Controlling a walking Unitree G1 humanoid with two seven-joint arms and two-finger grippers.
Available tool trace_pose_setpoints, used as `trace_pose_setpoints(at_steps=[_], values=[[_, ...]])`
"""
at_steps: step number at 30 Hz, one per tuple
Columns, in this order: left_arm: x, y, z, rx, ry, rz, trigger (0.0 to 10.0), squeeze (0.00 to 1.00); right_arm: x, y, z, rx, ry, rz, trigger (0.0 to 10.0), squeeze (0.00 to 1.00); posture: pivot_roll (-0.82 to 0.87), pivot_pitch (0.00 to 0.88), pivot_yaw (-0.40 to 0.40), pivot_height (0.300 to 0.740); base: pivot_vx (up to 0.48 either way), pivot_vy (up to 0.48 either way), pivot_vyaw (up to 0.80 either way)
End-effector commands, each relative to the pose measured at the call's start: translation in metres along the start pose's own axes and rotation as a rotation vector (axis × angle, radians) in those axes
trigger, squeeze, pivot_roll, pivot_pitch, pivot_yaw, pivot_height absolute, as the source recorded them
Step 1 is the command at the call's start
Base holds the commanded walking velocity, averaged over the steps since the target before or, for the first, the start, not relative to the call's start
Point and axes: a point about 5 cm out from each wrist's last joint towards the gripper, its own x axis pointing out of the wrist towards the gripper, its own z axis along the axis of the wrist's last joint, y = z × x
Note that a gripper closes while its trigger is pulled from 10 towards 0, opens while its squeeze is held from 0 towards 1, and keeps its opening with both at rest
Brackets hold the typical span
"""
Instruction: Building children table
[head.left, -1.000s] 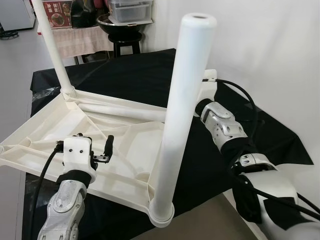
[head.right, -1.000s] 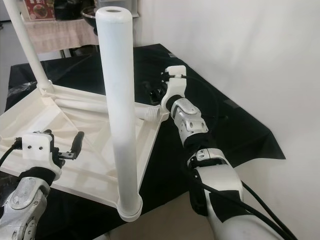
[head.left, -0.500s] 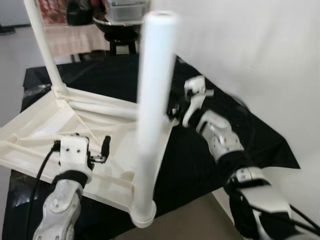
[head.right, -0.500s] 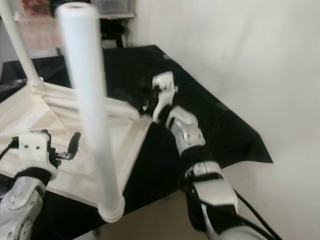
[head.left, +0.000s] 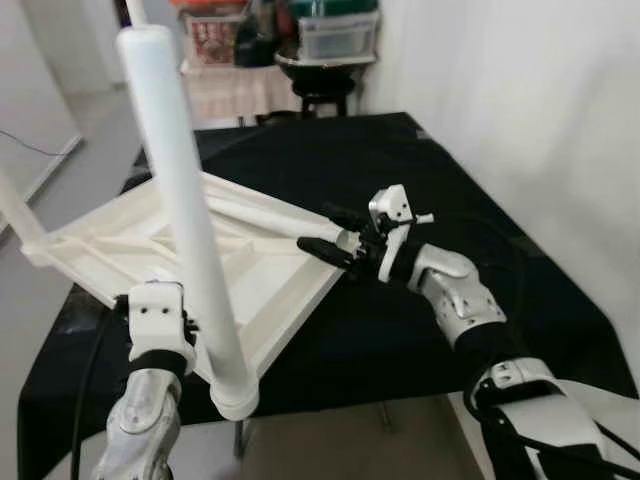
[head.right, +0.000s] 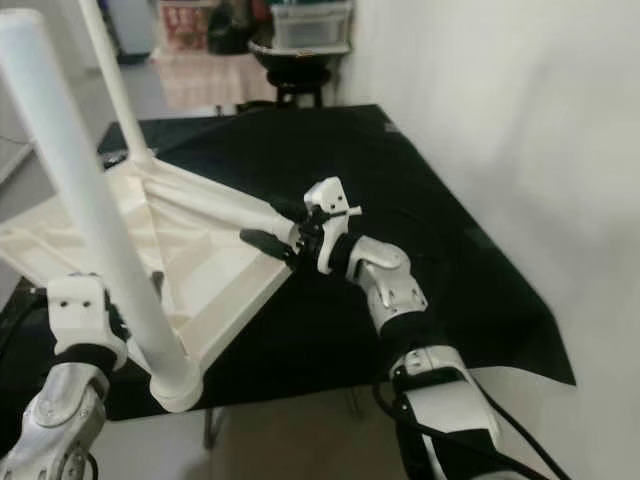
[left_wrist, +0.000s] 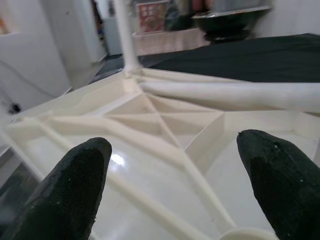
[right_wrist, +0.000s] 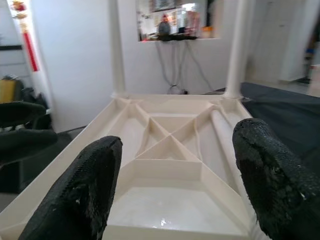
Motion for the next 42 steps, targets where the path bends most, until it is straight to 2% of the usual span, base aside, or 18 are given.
trace_pose_setpoints(at_steps=[1,6,10,11,17,22,24,25,28,29,32,34,37,38,39,40,42], values=[[-0.003,0.0,-0.005,0.017,0.021,-0.004,10.0,0.0,0.005,0.007,-0.003,-0.005,0.016,0.042,10.0,0.0,0.01,0.034,-0.031,0.74,0.0,0.0,0.8],[-0.004,-0.001,-0.006,0.018,0.026,-0.005,10.0,0.0,0.005,0.008,-0.004,-0.001,0.024,0.043,10.0,0.0,0.01,0.034,-0.031,0.74,0.0,0.0,0.8],[-0.006,-0.003,-0.009,0.016,0.036,-0.011,10.0,0.0,0.004,0.004,-0.011,0.0,0.073,-0.015,10.0,0.0,0.01,0.035,-0.03,0.74,0.0,0.0,0.0],[-0.006,-0.003,-0.009,0.017,0.037,-0.011,10.0,0.0,0.001,0.005,-0.013,-0.03,0.09,-0.002,10.0,0.0,0.01,0.034,-0.028,0.74,0.0,0.0,0.0],[-0.005,-0.002,-0.009,0.024,0.035,-0.004,10.0,0.0,-0.003,0.007,-0.014,-0.035,0.102,0.035,10.0,0.0,0.01,0.032,-0.027,0.74,0.0,0.0,0.0],[-0.005,0.009,-0.009,0.077,0.033,0.076,10.0,0.0,-0.008,0.017,-0.021,-0.067,0.152,0.15,10.0,0.0,0.01,0.03,-0.026,0.74,0.0,0.0,0.0],[-0.007,0.022,-0.012,0.121,0.052,0.179,10.0,0.0,-0.012,0.024,-0.027,-0.12,0.217,0.24,10.0,0.0,0.01,0.028,-0.025,0.74,0.0,0.0,0.0],[-0.007,0.022,-0.012,0.121,0.052,0.179,10.0,0.0,-0.012,0.024,-0.027,-0.12,0.217,0.24,10.0,0.0,0.01,0.028,-0.025,0.74,0.0,0.0,0.0],[-0.017,0.052,-0.024,0.149,0.125,0.385,10.0,0.0,-0.019,0.031,-0.036,-0.235,0.343,0.377,10.0,0.0,0.02,0.028,-0.027,0.74,0.0,0.0,0.0],[-0.021,0.06,-0.028,0.117,0.148,0.438,10.0,0.0,-0.02,0.03,-0.038,-0.266,0.386,0.405,10.0,0.0,0.02,0.028,-0.029,0.74,0.0,0.0,0.0],[-0.025,0.066,-0.032,0.079,0.166,0.479,10.0,0.0,-0.021,0.03,-0.037,-0.292,0.412,0.431,10.0,0.0,0.03,0.029,-0.031,0.74,0.0,0.0,0.0],[-0.031,0.073,-0.038,0.004,0.192,0.524,10.0,0.0,-0.023,0.026,-0.034,-0.358,0.481,0.5,10.0,0.0,0.03,0.033,-0.032,0.74,0.0,0.0,0.0],[-0.033,0.07,-0.042,-0.06,0.209,0.503,10.0,0.0,-0.027,0.024,-0.031,-0.435,0.559,0.571,10.0,0.0,0.03,0.037,-0.032,0.74,0.0,0.0,0.0],[-0.033,0.07,-0.042,-0.06,0.209,0.503,10.0,0.0,-0.027,0.024,-0.031,-0.435,0.559,0.571,10.0,0.0,0.03,0.037,-0.032,0.74,0.0,0.0,0.0],[-0.034,0.064,-0.043,-0.074,0.21,0.465,10.0,0.0,-0.028,0.023,-0.03,-0.498,0.614,0.606,10.0,0.0,0.03,0.039,-0.032,0.74,0.0,0.0,0.0],[-0.034,0.064,-0.043,-0.074,0.21,0.465,10.0,0.0,-0.028,0.023,-0.03,-0.498,0.614,0.606,10.0,0.0,0.03,0.039,-0.032,0.74,0.0,0.0,0.0],[-0.036,0.045,-0.043,-0.085,0.213,0.362,10.0,0.0,-0.029,0.023,-0.032,-0.651,0.736,0.679,10.0,0.0,0.03,0.05,-0.037,0.74,0.0,0.0,0.0]])
